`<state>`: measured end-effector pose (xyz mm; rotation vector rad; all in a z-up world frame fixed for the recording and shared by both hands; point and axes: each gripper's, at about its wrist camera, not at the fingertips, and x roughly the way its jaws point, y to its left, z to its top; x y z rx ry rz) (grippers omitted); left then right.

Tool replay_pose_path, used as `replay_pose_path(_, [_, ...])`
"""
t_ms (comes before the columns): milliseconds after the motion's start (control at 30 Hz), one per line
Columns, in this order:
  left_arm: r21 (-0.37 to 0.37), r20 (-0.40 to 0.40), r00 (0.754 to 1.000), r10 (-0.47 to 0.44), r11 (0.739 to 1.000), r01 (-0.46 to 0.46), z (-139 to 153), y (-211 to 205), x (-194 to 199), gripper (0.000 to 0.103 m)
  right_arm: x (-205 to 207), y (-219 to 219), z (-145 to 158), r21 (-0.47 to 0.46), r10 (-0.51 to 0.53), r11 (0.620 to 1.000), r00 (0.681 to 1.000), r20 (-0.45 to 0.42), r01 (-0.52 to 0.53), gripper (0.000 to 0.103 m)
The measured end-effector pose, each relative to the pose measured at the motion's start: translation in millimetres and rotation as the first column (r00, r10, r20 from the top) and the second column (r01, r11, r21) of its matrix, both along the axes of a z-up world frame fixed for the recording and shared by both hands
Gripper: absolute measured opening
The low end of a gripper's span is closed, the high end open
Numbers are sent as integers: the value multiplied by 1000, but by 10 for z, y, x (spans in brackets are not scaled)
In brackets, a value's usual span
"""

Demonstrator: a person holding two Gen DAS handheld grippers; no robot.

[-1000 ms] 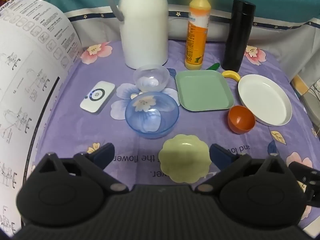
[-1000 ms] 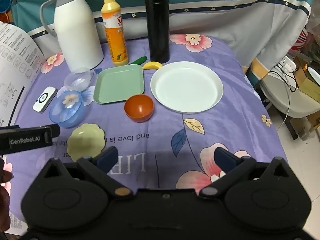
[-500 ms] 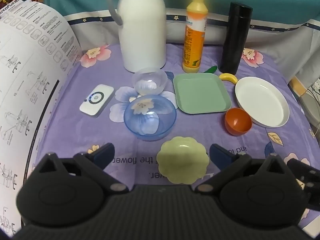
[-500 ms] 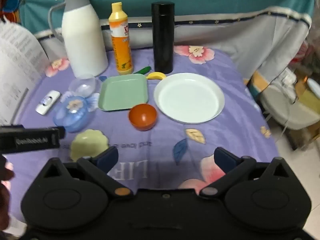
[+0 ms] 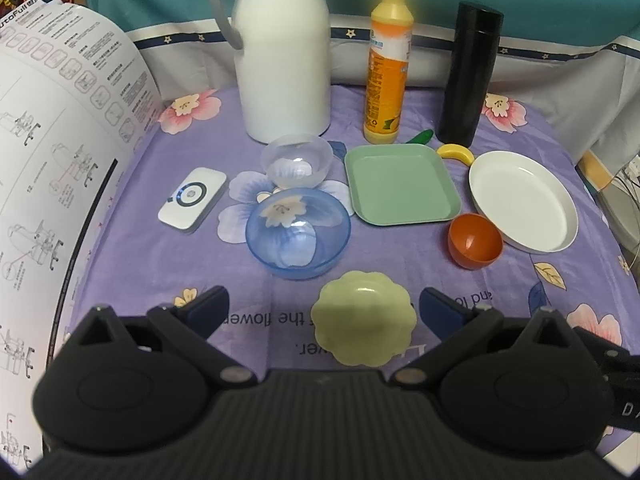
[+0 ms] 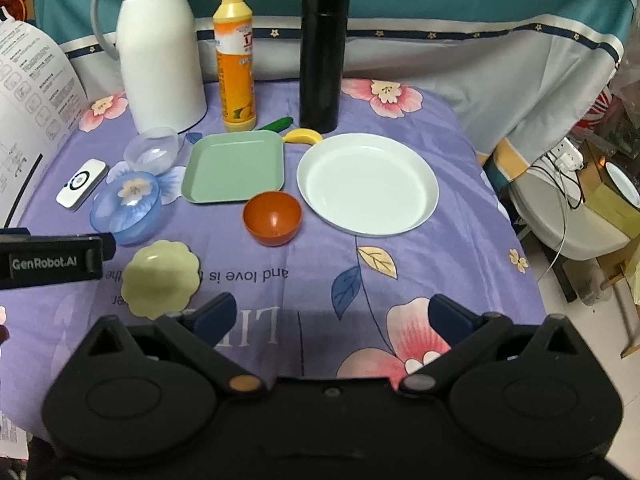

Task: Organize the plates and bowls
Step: 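Move both tools toward the white round plate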

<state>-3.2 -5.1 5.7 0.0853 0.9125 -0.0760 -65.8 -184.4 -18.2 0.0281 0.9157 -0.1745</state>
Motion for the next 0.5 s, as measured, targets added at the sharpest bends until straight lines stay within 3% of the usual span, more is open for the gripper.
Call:
replay_pose_path(333, [-14, -3, 997, -72, 997, 72, -43, -118, 75, 103, 77, -135, -31, 15, -14, 1000, 1000, -21, 15, 103])
replay_pose_path(500, [-7, 41, 991, -128, 992, 128, -30, -331, 151, 103, 141, -286, -43, 7, -11, 1000, 1000, 1, 11, 103])
